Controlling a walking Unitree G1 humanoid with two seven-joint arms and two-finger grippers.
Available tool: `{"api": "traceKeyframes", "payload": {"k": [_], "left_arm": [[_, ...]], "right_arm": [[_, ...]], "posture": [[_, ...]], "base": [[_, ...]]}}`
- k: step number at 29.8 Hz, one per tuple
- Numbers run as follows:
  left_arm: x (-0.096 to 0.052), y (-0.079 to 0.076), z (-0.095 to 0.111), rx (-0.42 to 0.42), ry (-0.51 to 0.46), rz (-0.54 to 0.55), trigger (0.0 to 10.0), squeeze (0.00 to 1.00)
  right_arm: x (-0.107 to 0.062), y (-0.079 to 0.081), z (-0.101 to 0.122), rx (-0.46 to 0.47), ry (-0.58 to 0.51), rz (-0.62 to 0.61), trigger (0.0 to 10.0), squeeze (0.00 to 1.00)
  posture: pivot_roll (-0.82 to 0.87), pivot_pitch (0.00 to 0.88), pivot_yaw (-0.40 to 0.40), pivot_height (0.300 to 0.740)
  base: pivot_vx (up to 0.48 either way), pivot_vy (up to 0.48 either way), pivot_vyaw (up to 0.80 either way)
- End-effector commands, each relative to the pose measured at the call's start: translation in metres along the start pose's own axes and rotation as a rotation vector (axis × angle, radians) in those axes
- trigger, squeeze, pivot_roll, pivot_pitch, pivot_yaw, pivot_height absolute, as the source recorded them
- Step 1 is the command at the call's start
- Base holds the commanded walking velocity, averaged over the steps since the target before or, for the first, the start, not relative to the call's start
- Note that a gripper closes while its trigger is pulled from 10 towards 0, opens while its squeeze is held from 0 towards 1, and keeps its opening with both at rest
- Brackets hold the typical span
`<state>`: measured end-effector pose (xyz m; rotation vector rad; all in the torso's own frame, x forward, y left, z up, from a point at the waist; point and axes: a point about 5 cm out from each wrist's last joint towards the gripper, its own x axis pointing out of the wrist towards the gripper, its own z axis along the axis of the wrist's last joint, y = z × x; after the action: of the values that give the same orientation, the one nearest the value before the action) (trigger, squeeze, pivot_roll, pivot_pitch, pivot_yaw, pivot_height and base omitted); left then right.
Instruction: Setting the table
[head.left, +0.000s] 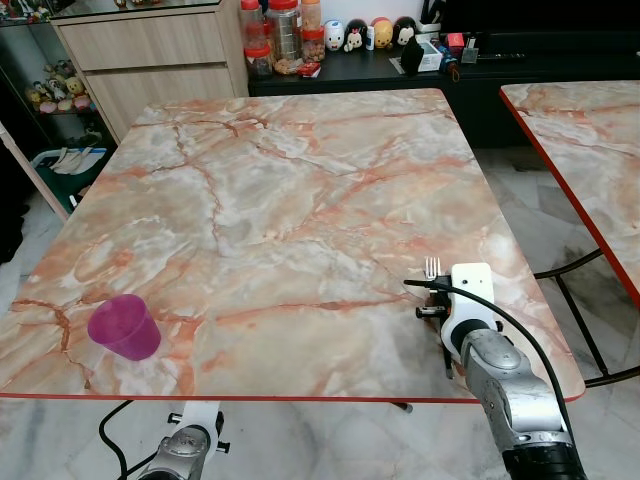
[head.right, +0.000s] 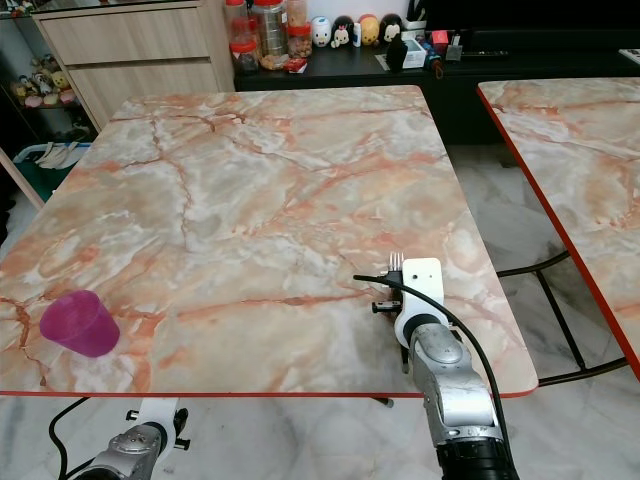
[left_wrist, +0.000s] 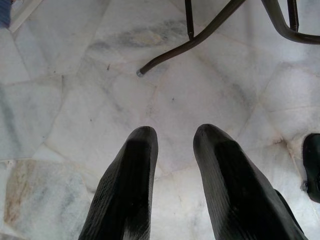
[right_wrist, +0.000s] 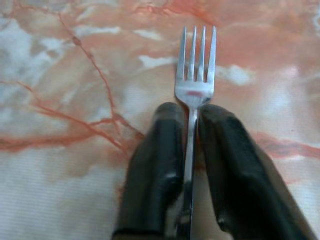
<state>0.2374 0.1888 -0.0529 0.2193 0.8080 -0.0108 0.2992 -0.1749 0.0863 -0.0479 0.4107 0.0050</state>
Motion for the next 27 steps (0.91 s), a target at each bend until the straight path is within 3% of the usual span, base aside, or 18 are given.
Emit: {"api": "traceKeyframes", "payload": {"k": [1,10,11,12,13,27], "left_arm": [[0.0,-0.001,0.0,0.006,0.011,-0.006,10.0,0.0],[0.0,-0.001,0.0,0.007,0.01,-0.008,10.0,0.0],[0.0,-0.001,0.0,0.007,0.01,-0.009,10.0,0.0],[0.0,-0.001,0.0,0.007,0.01,-0.009,10.0,0.0],[0.0,-0.001,0.0,0.006,0.01,-0.009,10.0,0.0],[0.0,-0.002,0.0,0.006,0.011,-0.012,10.0,0.0]], "right_arm": [[0.0,0.0,0.005,0.001,-0.018,-0.007,10.0,1.0],[-0.001,0.002,0.007,0.006,-0.023,-0.005,10.0,1.0],[-0.001,0.002,0.006,0.004,-0.016,-0.005,10.0,0.86],[-0.001,0.002,0.005,0.001,-0.011,-0.006,10.0,0.39],[-0.001,0.002,0.004,0.0,-0.007,-0.007,10.0,0.0],[0.0,-0.002,-0.014,0.018,0.079,-0.028,10.0,0.0]], "posture": [[-0.09,0.08,0.051,0.74],[-0.09,0.082,0.052,0.74],[-0.09,0.082,0.051,0.74],[-0.09,0.082,0.051,0.74],[-0.09,0.082,0.051,0.74],[-0.09,0.082,0.052,0.74]], "base": [[0.0,0.0,0.0],[0.0,0.0,0.0],[0.0,0.0,0.0],[0.0,0.0,0.0],[0.0,0.0,0.0],[0.0,0.0,0.0]]}}
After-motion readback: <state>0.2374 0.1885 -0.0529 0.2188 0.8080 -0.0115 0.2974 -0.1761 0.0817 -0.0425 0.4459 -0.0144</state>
